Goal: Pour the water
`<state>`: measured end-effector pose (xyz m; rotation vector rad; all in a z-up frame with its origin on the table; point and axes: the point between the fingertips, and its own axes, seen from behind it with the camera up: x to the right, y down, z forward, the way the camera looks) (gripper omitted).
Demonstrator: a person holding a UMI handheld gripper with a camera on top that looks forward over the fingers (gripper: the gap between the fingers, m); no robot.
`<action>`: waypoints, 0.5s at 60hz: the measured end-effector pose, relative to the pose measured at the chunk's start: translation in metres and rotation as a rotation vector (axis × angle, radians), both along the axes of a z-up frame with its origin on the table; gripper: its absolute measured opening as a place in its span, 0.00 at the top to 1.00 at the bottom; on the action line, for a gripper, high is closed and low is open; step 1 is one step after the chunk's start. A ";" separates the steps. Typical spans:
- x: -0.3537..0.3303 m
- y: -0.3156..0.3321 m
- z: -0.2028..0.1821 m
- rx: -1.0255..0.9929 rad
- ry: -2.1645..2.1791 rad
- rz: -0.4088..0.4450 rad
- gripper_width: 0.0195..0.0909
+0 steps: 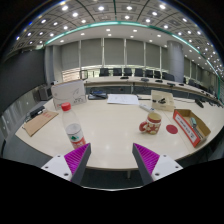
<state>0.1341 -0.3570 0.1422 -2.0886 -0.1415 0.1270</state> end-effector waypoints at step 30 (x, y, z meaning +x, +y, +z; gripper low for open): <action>-0.163 0.107 -0.068 0.168 0.057 -0.011 0.18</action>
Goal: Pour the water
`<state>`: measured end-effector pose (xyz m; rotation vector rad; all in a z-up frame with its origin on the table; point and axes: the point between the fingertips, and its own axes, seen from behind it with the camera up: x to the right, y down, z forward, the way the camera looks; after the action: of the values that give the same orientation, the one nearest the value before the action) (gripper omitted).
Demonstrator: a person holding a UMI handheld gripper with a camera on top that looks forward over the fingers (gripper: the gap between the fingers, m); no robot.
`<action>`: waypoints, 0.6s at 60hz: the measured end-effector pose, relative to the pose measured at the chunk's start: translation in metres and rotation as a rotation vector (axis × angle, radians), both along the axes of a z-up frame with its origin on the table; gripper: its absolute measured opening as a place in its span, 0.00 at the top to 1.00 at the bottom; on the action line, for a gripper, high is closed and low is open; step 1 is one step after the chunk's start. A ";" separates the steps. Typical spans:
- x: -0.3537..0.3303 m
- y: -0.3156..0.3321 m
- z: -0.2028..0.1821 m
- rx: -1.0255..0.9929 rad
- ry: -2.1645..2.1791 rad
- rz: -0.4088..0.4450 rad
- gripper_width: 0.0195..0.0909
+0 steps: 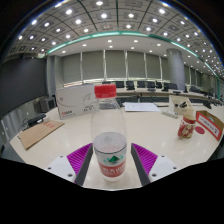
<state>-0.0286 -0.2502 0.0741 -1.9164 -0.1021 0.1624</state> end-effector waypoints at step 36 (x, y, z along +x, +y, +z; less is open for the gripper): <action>0.000 0.032 0.057 0.027 0.160 -0.042 0.77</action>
<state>-0.0288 -0.2184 0.1313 -1.8698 0.0431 0.2838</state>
